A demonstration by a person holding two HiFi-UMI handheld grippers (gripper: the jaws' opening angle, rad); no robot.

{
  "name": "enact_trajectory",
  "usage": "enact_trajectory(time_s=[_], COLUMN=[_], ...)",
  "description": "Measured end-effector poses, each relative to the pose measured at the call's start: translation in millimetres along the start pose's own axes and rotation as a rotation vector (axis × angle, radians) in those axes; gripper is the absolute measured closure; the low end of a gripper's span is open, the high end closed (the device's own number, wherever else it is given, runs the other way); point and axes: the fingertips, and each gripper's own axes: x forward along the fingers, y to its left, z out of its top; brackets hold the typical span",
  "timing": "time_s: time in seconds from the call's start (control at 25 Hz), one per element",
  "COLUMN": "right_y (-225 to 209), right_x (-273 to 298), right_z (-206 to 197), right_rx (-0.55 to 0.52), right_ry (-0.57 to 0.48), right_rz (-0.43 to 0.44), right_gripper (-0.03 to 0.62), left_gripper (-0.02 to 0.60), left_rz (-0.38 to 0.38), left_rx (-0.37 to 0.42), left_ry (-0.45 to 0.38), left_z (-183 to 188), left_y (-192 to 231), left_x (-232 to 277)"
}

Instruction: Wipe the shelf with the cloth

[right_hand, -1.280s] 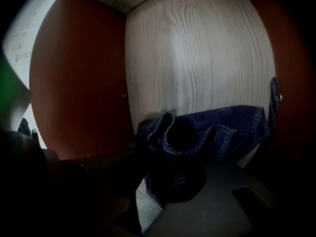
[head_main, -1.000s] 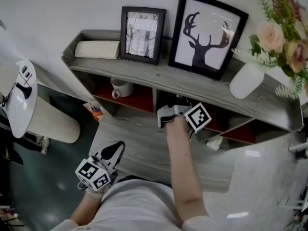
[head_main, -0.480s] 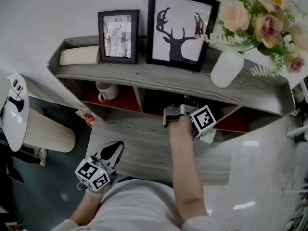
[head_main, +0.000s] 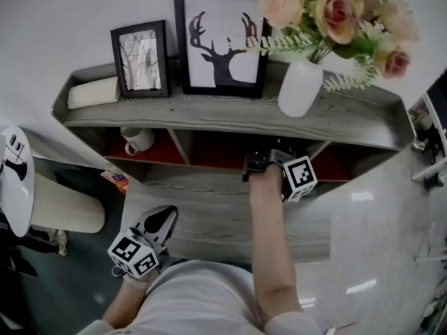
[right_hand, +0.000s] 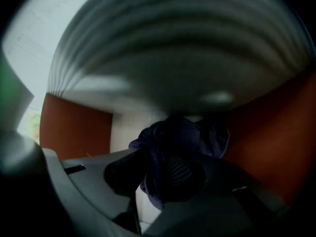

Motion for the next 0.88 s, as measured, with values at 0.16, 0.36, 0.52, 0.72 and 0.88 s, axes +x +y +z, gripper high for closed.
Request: enact_trajectory(time_s=[0.16,0.36,0.52,0.72,0.88], right_y=[-16.3,-33.3,-42.4,-45.9,-45.8], right_x=[-6.4,-11.1,-12.7,-10.8,-6.2], right_z=[16.7,20.4,13.2,-9.0,-37.3], right_rx=[-0.011,0.007,0.028,0.036,0.048], right_ry=[-0.059,-0.083,-0.074,-0.035,0.027], right_rz=[-0.079,-0.192,-0.258,-0.281,-0.287], right_gripper=[0.507,0.506,0.507,0.507,0.510], left_gripper=[0.566,0.566,0.566,0.566,0.566], left_rz=[-0.001,0.002,0.011,0.032,0.052], left_rx=[0.003,0.002,-0.003,-0.015,-0.026], left_ry=[0.008,0.009,0.002,-0.003,-0.011], left_z=[-1.2,-1.5,-0.8,-2.2,-3.7], left_y=[0.5,1.0,3.1,8.8,12.7], left_x=[1.9,3.5,1.7,-4.4,-9.8])
